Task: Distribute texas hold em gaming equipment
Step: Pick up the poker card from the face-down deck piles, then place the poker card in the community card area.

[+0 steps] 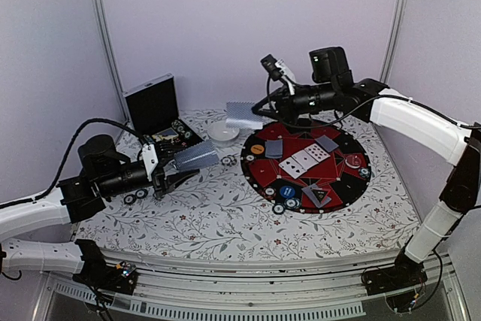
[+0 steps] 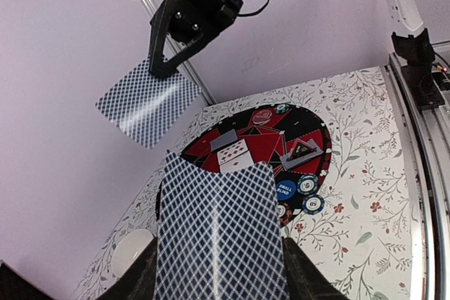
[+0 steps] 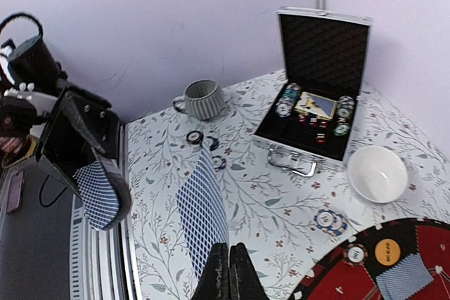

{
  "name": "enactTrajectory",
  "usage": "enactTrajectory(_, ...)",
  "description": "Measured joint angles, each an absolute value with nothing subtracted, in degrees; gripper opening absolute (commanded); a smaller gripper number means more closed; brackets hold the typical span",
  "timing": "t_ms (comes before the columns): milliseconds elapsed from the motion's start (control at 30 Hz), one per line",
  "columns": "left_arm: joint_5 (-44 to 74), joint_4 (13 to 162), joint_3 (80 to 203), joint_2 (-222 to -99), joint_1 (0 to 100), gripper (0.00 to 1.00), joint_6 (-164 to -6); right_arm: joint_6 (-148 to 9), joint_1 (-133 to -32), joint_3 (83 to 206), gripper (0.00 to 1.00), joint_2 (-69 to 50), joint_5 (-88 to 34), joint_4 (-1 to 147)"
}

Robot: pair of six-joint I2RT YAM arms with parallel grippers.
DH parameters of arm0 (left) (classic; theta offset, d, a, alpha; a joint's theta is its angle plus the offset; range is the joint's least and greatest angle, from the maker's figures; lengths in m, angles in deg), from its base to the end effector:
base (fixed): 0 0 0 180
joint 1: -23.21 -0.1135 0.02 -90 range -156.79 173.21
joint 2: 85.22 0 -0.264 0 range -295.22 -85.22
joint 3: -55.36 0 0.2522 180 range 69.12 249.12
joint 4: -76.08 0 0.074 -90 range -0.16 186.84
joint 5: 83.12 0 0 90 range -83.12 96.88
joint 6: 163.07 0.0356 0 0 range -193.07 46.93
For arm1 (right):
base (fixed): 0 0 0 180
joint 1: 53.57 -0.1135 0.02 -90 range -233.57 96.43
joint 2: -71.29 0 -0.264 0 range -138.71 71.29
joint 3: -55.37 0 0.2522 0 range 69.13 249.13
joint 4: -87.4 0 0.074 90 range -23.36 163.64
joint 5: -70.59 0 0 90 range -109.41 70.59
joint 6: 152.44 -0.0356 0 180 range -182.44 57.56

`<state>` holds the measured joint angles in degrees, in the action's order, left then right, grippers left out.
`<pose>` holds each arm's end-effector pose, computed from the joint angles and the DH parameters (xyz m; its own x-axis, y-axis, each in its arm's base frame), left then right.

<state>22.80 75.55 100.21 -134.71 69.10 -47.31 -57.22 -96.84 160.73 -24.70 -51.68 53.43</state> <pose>0.1377 -0.1560 0.2861 0.3379 0.2519 -0.9069 0.8150 0.4035 0.4158 0.2717 0.2819 0.3738 -0.2170 -0.3099 -0.9257 -0.9567 0.2558 0.1386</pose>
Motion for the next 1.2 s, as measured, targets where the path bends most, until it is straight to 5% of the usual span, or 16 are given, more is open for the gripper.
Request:
enactTrajectory(300, 23.1, 75.6, 100.2, -134.7, 69.3, 0.49, -47.1, -68.0, -67.5, 156.6, 0.01, -22.5, -52.0, 57.7)
enactTrajectory(567, 23.1, 75.5, 100.2, -134.8, 69.4, 0.49, -47.1, -77.1, -49.3, 160.3, 0.02, -43.4, -51.6, 61.2)
enactTrajectory(833, 22.8, 75.5, 100.2, -136.0, 69.5, 0.49, -46.5, -82.7, -44.2, 172.0, 0.02, -61.7, -55.3, 59.4)
enactTrajectory(1200, 22.8, 75.5, 100.2, -136.6, 69.5, 0.49, -46.5, -83.5, -44.2, 173.8, 0.02, -68.5, -61.6, 57.8)
